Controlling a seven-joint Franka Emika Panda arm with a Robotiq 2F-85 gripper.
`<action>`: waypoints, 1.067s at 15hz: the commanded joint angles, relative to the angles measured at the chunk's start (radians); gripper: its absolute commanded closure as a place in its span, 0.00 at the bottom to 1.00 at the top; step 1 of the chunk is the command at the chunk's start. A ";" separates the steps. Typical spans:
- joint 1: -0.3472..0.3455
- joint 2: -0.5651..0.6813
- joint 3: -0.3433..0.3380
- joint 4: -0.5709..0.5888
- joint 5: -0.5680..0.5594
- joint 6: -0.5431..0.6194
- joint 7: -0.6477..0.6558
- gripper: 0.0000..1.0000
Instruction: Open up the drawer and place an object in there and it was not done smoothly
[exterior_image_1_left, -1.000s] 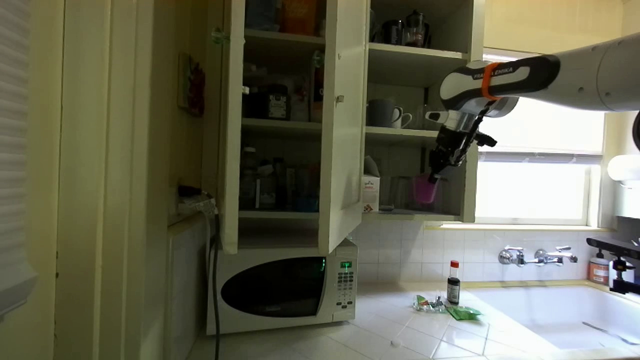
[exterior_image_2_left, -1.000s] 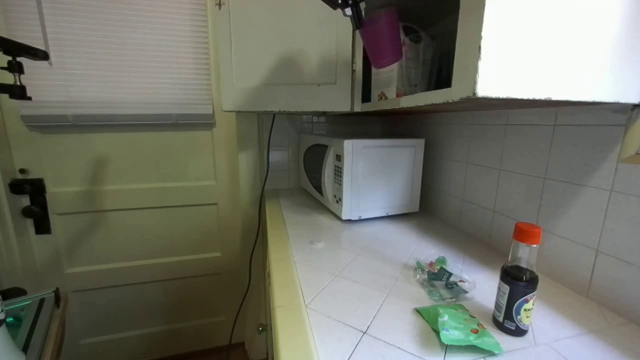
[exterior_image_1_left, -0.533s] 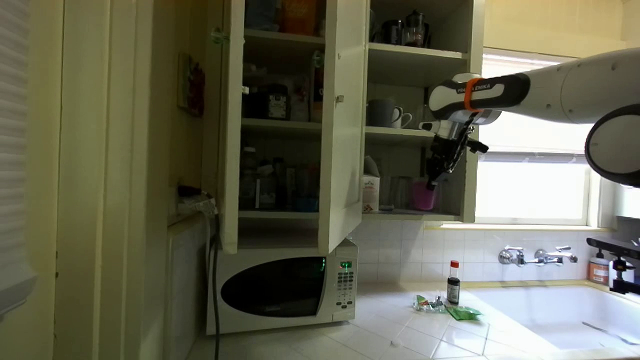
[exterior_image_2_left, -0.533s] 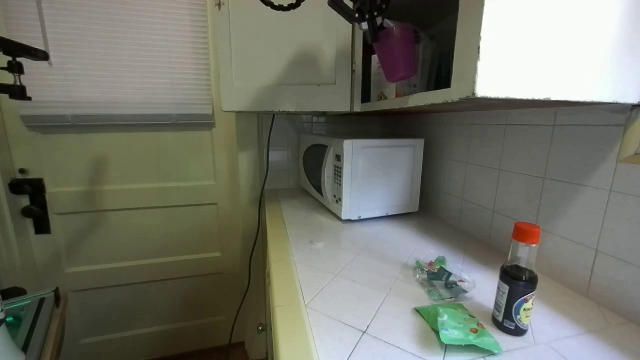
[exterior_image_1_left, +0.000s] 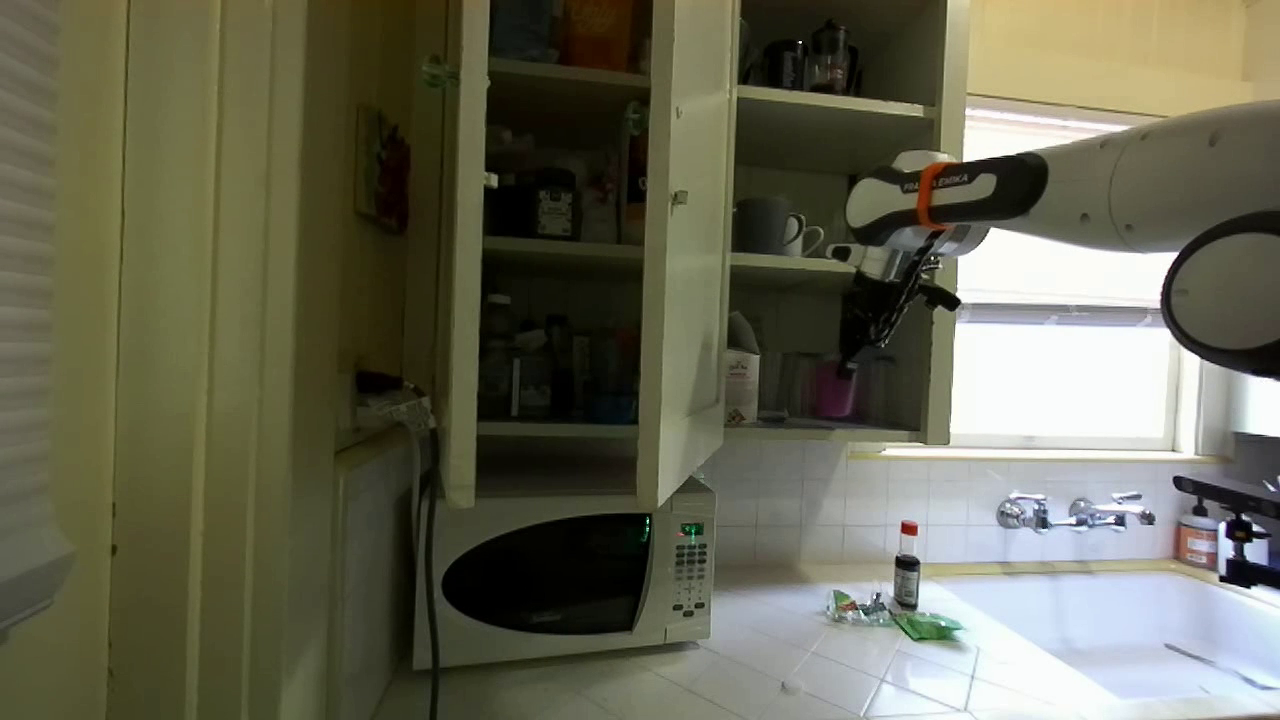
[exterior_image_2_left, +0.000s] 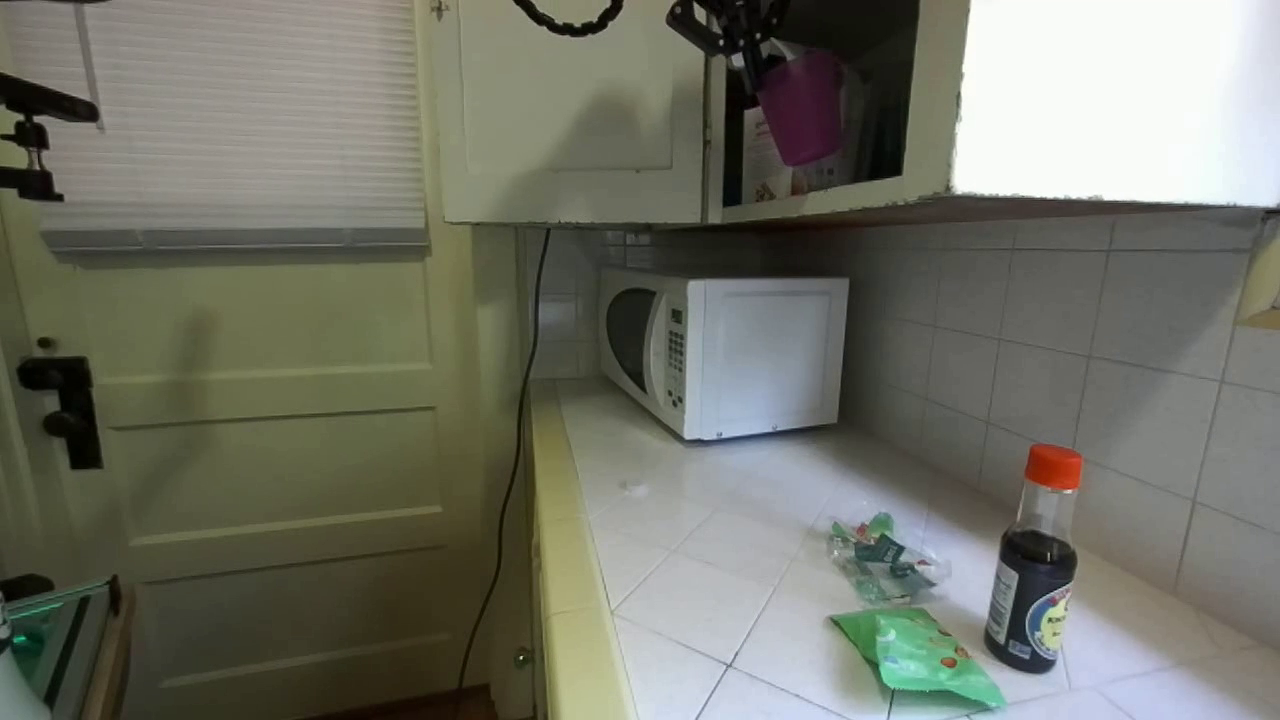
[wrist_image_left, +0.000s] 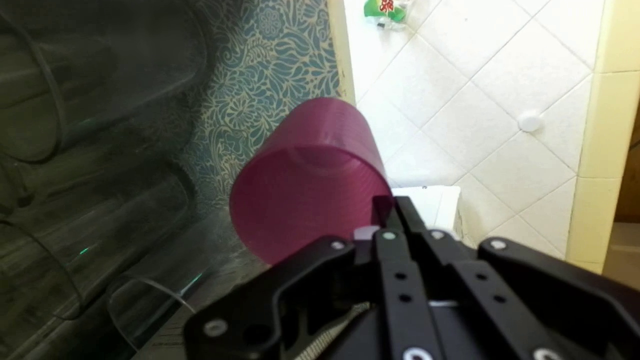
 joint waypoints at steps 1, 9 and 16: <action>0.003 0.029 0.004 0.004 0.026 0.049 0.069 0.99; -0.002 0.094 0.005 0.047 0.029 0.085 0.169 0.99; 0.000 0.118 0.005 0.082 0.017 0.084 0.202 0.33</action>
